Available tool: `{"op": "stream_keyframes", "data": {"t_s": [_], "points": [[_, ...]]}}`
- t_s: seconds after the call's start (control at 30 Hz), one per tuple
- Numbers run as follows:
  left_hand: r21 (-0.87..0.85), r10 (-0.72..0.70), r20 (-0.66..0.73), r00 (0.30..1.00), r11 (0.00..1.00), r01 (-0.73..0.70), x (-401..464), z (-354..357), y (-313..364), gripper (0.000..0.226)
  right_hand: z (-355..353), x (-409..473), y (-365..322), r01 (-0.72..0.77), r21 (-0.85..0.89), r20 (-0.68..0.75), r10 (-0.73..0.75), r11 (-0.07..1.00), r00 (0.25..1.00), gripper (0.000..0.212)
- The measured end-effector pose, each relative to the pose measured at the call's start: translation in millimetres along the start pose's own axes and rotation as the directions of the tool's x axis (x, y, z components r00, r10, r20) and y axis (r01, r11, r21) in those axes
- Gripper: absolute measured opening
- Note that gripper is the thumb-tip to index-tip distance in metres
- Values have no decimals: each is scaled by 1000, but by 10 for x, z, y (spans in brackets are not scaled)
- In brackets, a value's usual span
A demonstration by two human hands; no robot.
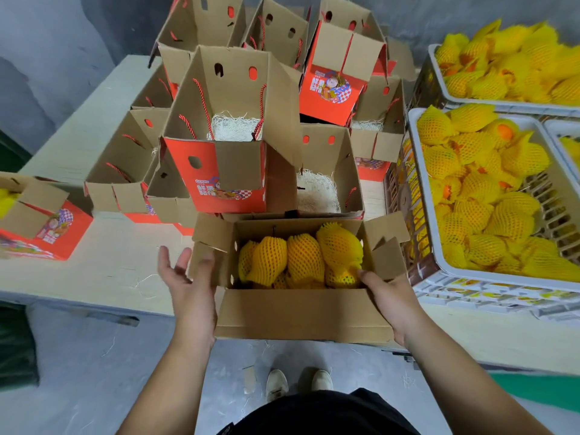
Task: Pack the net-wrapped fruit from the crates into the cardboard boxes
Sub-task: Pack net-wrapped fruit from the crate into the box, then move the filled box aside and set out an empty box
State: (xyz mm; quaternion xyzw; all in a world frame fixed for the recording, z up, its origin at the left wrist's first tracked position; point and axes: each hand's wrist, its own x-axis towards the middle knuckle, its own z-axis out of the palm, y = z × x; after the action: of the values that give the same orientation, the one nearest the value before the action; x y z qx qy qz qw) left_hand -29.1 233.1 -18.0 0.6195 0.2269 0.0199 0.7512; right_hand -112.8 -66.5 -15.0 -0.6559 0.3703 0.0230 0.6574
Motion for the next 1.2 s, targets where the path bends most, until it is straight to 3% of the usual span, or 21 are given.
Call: {"op": "stream_keyframes", "data": {"t_s": [0.07, 0.1, 0.13, 0.2, 0.27, 0.37, 0.43, 0.5, 0.7, 0.8, 0.97, 1.2], "points": [[210, -174, 136, 975, 967, 144, 7, 16, -7, 74, 32, 58, 25, 20, 1, -6, -20, 1000, 1000, 11], [353, -237, 191, 953, 922, 158, 1, 31, -19, 54, 55, 92, 47, 29, 0, -13, -29, 1000, 1000, 11], [475, -265, 224, 938, 870, 132, -3, 45, -39, 35, 72, 133, 74, 41, -20, -21, -41, 999, 999, 14], [566, -240, 211, 947, 820, 82, -16, 84, -80, 20, 108, 199, 130, 61, -80, -33, -64, 995, 997, 23], [583, -192, 152, 970, 810, 69, -4, 107, -89, 22, 124, 221, 166, 90, -139, -61, -99, 986, 993, 21], [620, -146, 195, 970, 785, -6, 16, 54, -113, 17, 142, 138, 197, 121, -162, -125, -142, 979, 982, 32], [604, -136, 223, 965, 797, -27, -16, -66, -124, 15, 178, 20, 237, 135, -176, -149, -162, 975, 976, 25], [593, -122, 234, 965, 804, -42, -58, -235, -119, 19, 234, -139, 280, 159, -201, -130, -188, 967, 974, 18], [626, -95, 208, 973, 778, -58, -16, -1031, -9, 21, 678, -673, 410, 241, -246, -70, -265, 939, 962, 26], [650, -101, 228, 968, 756, -74, 83, -1556, 150, 23, 1155, -965, 419, 284, -242, -57, -306, 928, 950, 35], [678, -33, 110, 993, 733, -51, 401, -2545, 544, 19, 2176, -1402, 412, 330, -238, 15, -336, 914, 942, 54], [599, 79, -3, 997, 799, -61, 827, -3738, 1141, 21, 3580, -1859, 166, 394, -210, 92, -383, 895, 919, 27]]}}
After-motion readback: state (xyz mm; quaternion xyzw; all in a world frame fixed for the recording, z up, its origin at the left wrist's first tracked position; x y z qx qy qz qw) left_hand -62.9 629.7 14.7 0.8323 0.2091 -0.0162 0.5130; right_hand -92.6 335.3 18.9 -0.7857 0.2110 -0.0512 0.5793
